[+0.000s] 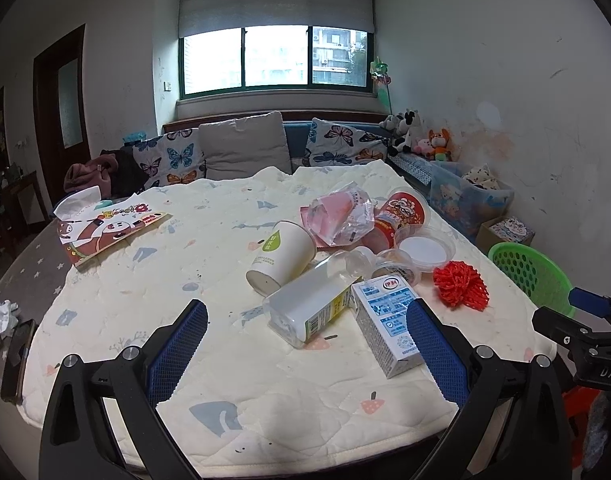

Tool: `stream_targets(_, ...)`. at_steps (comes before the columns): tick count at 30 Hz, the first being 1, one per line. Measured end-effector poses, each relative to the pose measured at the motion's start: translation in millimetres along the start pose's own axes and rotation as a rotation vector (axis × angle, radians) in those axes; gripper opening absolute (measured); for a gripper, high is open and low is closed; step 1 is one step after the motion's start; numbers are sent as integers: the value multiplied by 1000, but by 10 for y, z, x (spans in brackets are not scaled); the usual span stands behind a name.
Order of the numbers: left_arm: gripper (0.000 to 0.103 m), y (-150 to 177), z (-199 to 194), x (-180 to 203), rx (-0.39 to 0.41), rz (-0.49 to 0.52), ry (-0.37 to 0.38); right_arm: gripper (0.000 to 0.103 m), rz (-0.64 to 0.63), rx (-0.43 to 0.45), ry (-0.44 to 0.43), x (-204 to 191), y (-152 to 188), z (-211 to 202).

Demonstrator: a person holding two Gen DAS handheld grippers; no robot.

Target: Collect trash

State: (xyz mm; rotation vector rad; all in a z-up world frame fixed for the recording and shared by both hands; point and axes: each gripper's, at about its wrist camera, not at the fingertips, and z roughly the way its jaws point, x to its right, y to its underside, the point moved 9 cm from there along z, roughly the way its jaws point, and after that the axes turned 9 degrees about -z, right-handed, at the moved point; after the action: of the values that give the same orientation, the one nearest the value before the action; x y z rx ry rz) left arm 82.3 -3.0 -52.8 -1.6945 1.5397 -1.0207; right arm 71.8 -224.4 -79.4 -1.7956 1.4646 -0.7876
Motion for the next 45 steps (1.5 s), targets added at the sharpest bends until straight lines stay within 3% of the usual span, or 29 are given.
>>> stream_targets(45,97,-133,203,-71,-20,6,-15,99,-2,-37,-15,86,-17,276)
